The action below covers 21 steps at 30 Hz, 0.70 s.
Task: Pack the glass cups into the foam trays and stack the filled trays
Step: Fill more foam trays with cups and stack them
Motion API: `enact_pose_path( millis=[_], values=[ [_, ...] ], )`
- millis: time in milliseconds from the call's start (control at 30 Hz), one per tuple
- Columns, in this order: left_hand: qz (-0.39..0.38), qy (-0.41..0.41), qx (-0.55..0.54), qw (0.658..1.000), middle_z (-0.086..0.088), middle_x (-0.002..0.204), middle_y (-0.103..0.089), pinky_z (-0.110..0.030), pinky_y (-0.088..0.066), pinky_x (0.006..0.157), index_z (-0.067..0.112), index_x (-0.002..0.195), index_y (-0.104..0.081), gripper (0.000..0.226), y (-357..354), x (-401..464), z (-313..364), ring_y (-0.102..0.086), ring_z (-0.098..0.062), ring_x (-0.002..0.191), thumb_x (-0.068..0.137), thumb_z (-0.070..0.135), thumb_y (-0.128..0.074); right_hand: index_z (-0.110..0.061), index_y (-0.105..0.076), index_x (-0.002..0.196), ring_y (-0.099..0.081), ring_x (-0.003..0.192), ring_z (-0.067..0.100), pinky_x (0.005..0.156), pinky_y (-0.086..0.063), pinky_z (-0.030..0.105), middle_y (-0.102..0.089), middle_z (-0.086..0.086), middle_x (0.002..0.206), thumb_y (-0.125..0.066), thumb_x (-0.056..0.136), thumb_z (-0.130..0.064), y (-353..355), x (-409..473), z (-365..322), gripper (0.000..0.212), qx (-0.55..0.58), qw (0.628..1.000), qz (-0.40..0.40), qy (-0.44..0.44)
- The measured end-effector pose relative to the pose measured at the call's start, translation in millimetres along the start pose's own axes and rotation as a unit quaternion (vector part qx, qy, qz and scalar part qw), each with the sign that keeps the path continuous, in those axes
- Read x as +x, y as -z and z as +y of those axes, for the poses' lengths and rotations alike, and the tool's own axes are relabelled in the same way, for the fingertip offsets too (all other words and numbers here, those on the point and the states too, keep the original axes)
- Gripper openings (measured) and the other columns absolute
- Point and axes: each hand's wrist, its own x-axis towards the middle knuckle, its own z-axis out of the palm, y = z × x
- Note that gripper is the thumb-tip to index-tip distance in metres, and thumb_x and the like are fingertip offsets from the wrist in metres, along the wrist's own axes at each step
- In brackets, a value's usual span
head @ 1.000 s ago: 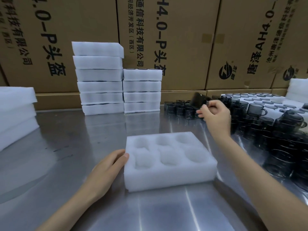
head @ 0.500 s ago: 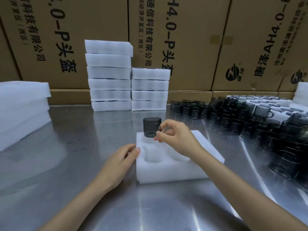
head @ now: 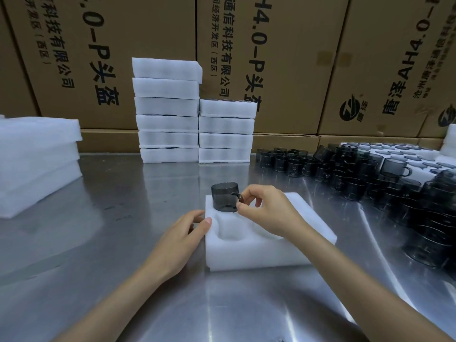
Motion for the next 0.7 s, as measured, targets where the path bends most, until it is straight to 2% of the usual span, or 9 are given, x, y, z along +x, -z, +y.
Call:
enact_pose_path(
  millis=[100, 167, 233, 300, 400, 467, 533, 600, 700],
  values=[
    [0.0, -0.004, -0.001, 1.0, 0.016, 0.126, -0.055, -0.03, -0.038, 0.101, 0.031, 0.128, -0.051, 0.037, 0, 1, -1, -0.051, -0.004, 0.115, 0.095, 0.046, -0.042, -0.031, -0.062, 0.07, -0.046, 0.066, -0.005, 0.058, -0.036, 0.021, -0.059, -0.031, 0.068, -0.063, 0.079, -0.036, 0, 1, 2, 0.01, -0.003, 1.0, -0.004, -0.006],
    [-0.001, -0.007, -0.006, 1.0, 0.013, 0.129, -0.054, -0.033, -0.037, 0.104, 0.028, 0.132, -0.048, 0.04, 0, 2, -2, -0.05, -0.006, 0.118, 0.096, 0.044, -0.043, -0.033, -0.06, 0.072, -0.045, 0.075, -0.009, 0.06, -0.034, 0.02, -0.059, -0.032, 0.072, -0.063, 0.08, -0.036, -1, 0, 3, 0.009, -0.002, 1.0, -0.01, -0.01],
    [0.003, -0.016, -0.009, 1.0, 0.012, 0.135, -0.049, -0.033, -0.035, 0.106, 0.027, 0.136, -0.045, 0.043, 0, 3, -3, -0.047, -0.007, 0.122, 0.096, 0.043, -0.043, -0.032, -0.059, 0.086, -0.043, 0.089, -0.005, 0.067, -0.035, 0.019, -0.058, -0.027, 0.086, -0.062, 0.081, -0.037, -1, -1, 5, 0.007, -0.002, 1.0, -0.008, -0.011],
    [0.016, -0.035, -0.007, 0.999, 0.016, 0.141, -0.04, -0.026, -0.03, 0.108, 0.029, 0.139, -0.039, 0.05, 0, 4, -1, -0.038, -0.002, 0.128, 0.094, 0.048, -0.043, -0.03, -0.053, 0.11, -0.041, 0.11, 0.002, 0.08, -0.035, 0.021, -0.052, -0.023, 0.11, -0.059, 0.084, -0.037, -1, -1, 5, 0.028, -0.006, 1.0, -0.003, -0.004],
    [0.032, -0.107, 0.01, 0.994, 0.032, 0.144, -0.025, -0.005, -0.014, 0.104, 0.043, 0.142, -0.028, 0.059, 2, 5, 6, -0.018, 0.021, 0.129, 0.088, 0.066, -0.038, -0.031, -0.031, 0.143, -0.019, 0.136, -0.001, 0.103, -0.024, 0.023, -0.028, -0.021, 0.148, -0.048, 0.091, -0.033, -1, -2, 2, 0.055, -0.02, 0.999, -0.03, 0.03],
    [0.015, -0.158, 0.043, 0.986, 0.038, 0.147, -0.013, -0.008, -0.005, 0.108, 0.052, 0.139, -0.018, 0.06, 2, 7, 9, -0.006, 0.022, 0.133, 0.083, 0.069, -0.032, -0.034, -0.018, 0.15, -0.005, 0.137, -0.009, 0.107, -0.014, 0.021, -0.01, -0.027, 0.154, -0.041, 0.094, -0.032, -4, -3, 2, 0.06, -0.066, 0.994, -0.064, 0.062],
    [-0.007, -0.189, 0.102, 0.977, 0.038, 0.148, -0.005, -0.014, 0.002, 0.112, 0.052, 0.139, -0.01, 0.063, 1, 11, 11, 0.002, 0.018, 0.136, 0.081, 0.071, -0.024, -0.033, -0.013, 0.151, -0.001, 0.14, -0.007, 0.107, -0.009, 0.017, -0.005, -0.025, 0.155, -0.035, 0.096, -0.033, -6, -3, 3, 0.059, -0.099, 0.989, -0.081, 0.076],
    [-0.021, -0.198, 0.135, 0.971, 0.038, 0.148, -0.004, -0.017, 0.005, 0.113, 0.05, 0.14, -0.009, 0.064, -1, 12, 10, 0.004, 0.018, 0.136, 0.08, 0.07, -0.02, -0.03, -0.02, 0.15, -0.005, 0.142, -0.003, 0.108, -0.008, 0.016, -0.012, -0.02, 0.156, -0.034, 0.097, -0.032, -6, -2, 3, 0.055, -0.123, 0.986, -0.075, 0.079],
    [-0.023, -0.206, 0.143, 0.968, 0.032, 0.147, -0.023, -0.019, 0.003, 0.115, 0.049, 0.136, -0.026, 0.059, 1, 11, 3, -0.005, 0.015, 0.138, 0.081, 0.067, -0.021, -0.022, -0.047, 0.137, -0.017, 0.142, 0.005, 0.108, -0.018, 0.024, -0.03, -0.014, 0.152, -0.033, 0.097, -0.029, -7, -2, 3, 0.043, -0.188, 0.976, -0.076, 0.078]
  ],
)
